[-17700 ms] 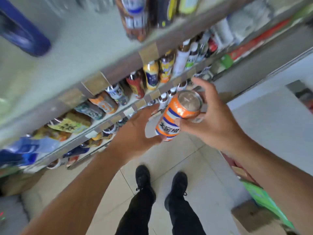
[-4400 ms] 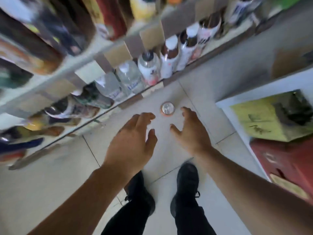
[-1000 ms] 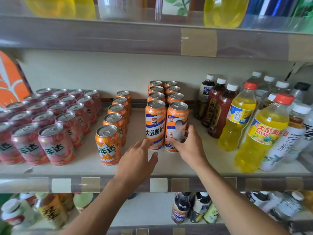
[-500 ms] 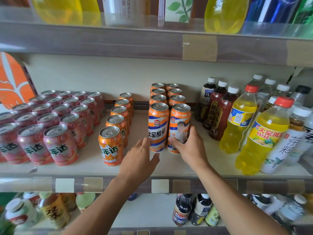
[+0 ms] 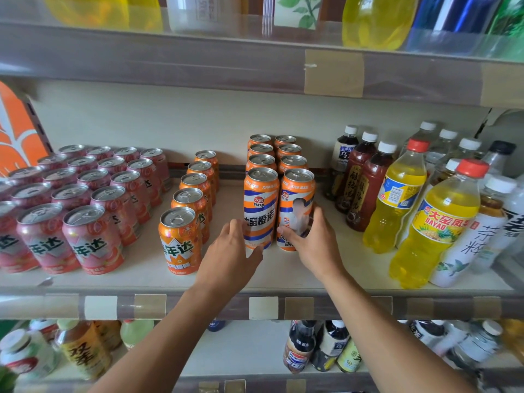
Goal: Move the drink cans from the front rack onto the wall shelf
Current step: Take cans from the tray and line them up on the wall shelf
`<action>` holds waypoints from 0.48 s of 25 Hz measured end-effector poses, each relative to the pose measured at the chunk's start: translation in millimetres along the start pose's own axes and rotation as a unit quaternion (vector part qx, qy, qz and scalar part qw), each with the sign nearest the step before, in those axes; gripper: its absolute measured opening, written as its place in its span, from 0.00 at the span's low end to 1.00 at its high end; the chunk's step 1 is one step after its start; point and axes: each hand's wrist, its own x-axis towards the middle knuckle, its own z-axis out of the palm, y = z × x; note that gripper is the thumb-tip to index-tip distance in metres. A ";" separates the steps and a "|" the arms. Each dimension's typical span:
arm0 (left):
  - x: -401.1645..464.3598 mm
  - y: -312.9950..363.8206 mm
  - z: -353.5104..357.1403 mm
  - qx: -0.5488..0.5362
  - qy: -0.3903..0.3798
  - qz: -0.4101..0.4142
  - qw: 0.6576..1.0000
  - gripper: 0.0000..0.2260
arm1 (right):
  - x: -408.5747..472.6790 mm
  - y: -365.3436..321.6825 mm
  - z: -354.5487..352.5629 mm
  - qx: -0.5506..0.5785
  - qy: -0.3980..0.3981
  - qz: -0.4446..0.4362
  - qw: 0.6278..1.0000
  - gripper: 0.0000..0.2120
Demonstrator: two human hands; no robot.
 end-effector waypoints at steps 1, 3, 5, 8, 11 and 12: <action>0.3 0.5 -0.3 -0.004 0.000 -0.002 1.000 0.24 | 0.7 0.9 0.0 -0.002 -0.002 -0.001 1.000 0.31; -0.2 1.4 -1.0 -0.013 0.002 -0.002 1.000 0.26 | 1.1 2.5 -0.4 -0.002 -0.005 -0.003 1.000 0.31; -1.2 0.2 -1.0 -0.027 0.006 0.002 1.000 0.28 | 0.8 4.1 -0.3 0.005 -0.011 -0.004 1.000 0.31; -2.3 -1.7 -0.5 -0.041 0.011 0.006 0.999 0.29 | 0.2 6.8 0.3 0.010 -0.015 -0.013 1.000 0.31; -1.0 -3.2 0.3 -0.060 0.000 -0.004 0.998 0.30 | 0.5 8.1 -1.0 0.009 -0.027 -0.022 0.999 0.32; -0.4 -4.0 0.6 -0.074 -0.004 -0.004 0.997 0.30 | 0.1 8.9 -2.3 0.013 -0.035 -0.024 0.999 0.32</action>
